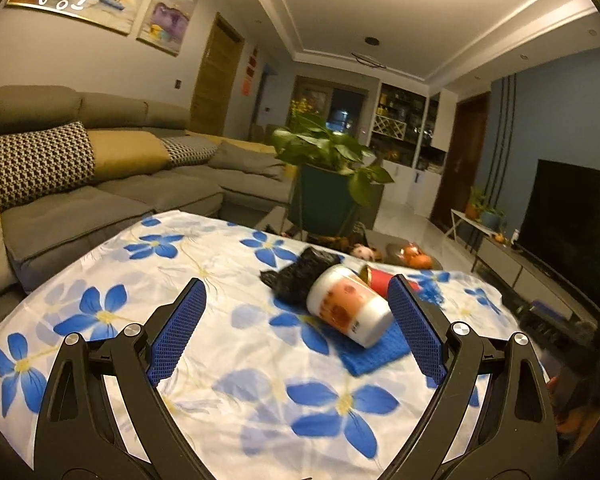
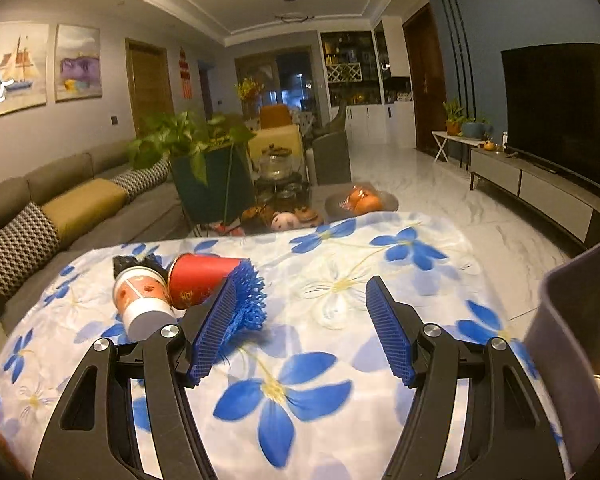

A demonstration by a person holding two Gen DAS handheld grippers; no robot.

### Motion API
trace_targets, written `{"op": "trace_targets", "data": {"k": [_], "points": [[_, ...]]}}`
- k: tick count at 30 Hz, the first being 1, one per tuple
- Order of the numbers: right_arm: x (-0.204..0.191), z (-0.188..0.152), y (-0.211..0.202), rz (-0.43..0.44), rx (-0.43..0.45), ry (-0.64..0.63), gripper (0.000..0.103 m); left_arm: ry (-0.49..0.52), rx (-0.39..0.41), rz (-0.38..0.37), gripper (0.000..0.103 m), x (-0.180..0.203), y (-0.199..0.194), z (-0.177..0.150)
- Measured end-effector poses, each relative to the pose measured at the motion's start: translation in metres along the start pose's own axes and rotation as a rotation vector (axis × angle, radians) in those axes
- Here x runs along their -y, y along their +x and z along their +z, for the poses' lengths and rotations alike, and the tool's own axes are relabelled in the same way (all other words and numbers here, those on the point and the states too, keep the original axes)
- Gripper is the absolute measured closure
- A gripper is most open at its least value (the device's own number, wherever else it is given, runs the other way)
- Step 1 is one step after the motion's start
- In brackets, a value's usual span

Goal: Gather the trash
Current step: 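Move both open tools back toward the blue net and cups on the table, then grasp the blue foam net with the right tool while the left tool grasps the paper cup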

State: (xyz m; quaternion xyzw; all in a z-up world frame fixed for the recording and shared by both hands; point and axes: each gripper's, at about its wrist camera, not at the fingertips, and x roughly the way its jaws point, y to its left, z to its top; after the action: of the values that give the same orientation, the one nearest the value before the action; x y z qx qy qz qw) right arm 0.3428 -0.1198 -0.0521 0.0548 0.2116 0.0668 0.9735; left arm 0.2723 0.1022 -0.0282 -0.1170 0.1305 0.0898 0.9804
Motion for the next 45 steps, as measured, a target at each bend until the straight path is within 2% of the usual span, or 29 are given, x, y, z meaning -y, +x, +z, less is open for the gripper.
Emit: {"op": "trace_targets", "data": {"k": [8, 12, 15, 16, 18, 20, 22, 23, 29, 37, 40, 45], "points": [[-0.024, -0.003, 0.051, 0.009, -0.062, -0.038, 0.036, -0.01, 0.007, 0.019, 0.013, -0.005, 0.028, 0.007], [-0.029, -0.003, 0.071, 0.033, -0.115, -0.038, 0.039, -0.009, 0.0, 0.018, 0.013, -0.006, 0.037, 0.004], [-0.033, -0.007, 0.085, 0.045, -0.172, -0.044, 0.046, -0.013, -0.001, 0.019, 0.013, -0.009, 0.04, 0.003], [-0.034, -0.008, 0.087, 0.048, -0.185, -0.051, 0.05, -0.017, -0.002, 0.02, 0.013, -0.01, 0.041, 0.002], [-0.037, -0.01, 0.092, 0.058, -0.211, -0.062, 0.063, -0.025, -0.008, 0.019, 0.013, -0.011, 0.042, 0.001], [-0.038, -0.012, 0.093, 0.075, -0.22, -0.059, 0.082, -0.027, -0.015, 0.017, 0.013, -0.012, 0.044, 0.0], [-0.037, -0.013, 0.091, 0.096, -0.228, -0.052, 0.095, -0.029, -0.022, 0.015, 0.013, -0.012, 0.044, -0.001], [-0.037, -0.014, 0.09, 0.102, -0.231, -0.051, 0.098, -0.03, -0.024, 0.012, 0.013, -0.012, 0.044, -0.002], [-0.028, -0.011, 0.061, 0.115, -0.155, -0.03, 0.101, -0.012, -0.035, -0.01, 0.013, -0.003, 0.041, -0.004], [0.006, 0.0, -0.007, 0.076, 0.019, 0.03, 0.102, 0.03, -0.055, -0.063, 0.013, 0.018, 0.04, -0.009], [0.02, 0.004, -0.033, 0.044, 0.091, 0.04, 0.102, 0.032, -0.078, -0.095, 0.013, 0.027, 0.042, -0.011], [0.046, 0.007, -0.064, 0.037, 0.154, 0.065, 0.102, 0.031, -0.134, -0.13, 0.013, 0.045, 0.052, -0.019]]}}
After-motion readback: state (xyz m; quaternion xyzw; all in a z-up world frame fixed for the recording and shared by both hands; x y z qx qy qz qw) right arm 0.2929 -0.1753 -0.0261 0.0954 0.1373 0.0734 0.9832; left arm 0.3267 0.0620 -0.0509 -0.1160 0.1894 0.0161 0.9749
